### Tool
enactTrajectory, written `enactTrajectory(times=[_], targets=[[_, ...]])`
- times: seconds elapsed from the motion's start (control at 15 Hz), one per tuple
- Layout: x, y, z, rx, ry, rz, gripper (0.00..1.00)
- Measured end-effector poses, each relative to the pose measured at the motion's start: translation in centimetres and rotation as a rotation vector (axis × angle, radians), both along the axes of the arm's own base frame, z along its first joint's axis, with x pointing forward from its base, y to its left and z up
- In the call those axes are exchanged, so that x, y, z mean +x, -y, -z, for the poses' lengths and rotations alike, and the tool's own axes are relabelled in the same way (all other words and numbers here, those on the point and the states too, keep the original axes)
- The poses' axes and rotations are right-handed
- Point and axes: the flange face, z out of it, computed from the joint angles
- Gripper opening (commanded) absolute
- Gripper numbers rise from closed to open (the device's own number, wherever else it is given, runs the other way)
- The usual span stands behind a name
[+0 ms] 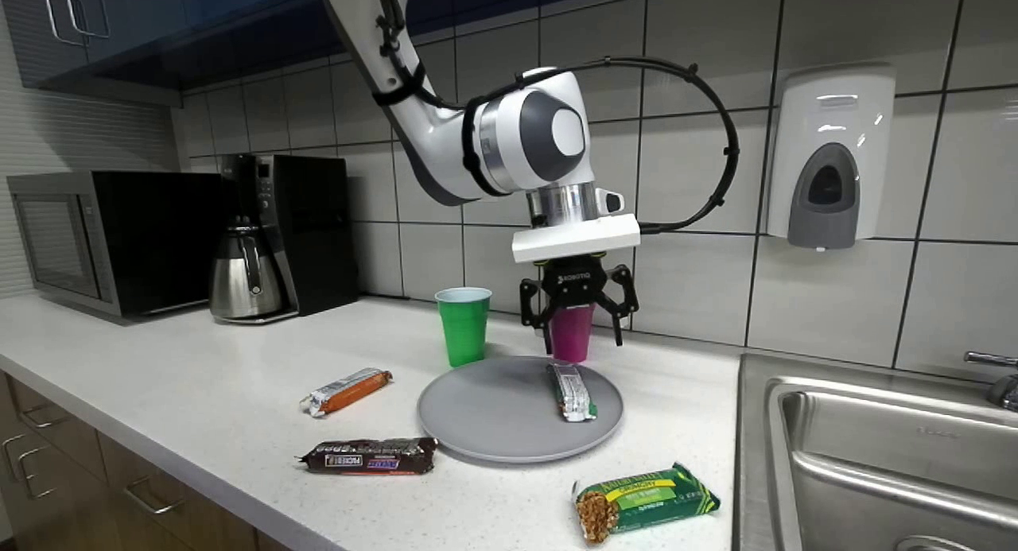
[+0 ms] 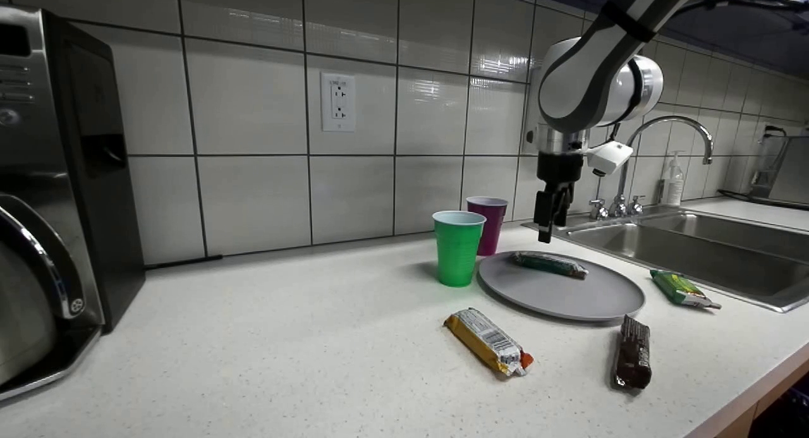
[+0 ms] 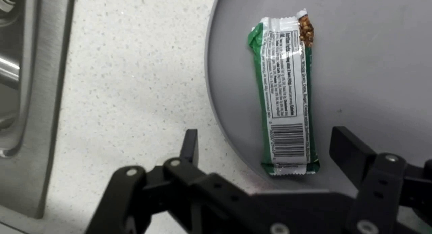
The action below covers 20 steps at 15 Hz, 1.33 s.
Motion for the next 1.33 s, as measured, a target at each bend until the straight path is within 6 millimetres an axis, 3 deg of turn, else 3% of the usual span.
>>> enactTrajectory(times=[0.87, 1.33], targets=[[-0.07, -0.13, 0.62, 0.002, -0.011, 0.002, 1.0], [-0.83, 0.03, 0.92, 0.01, -0.005, 0.102, 1.0]])
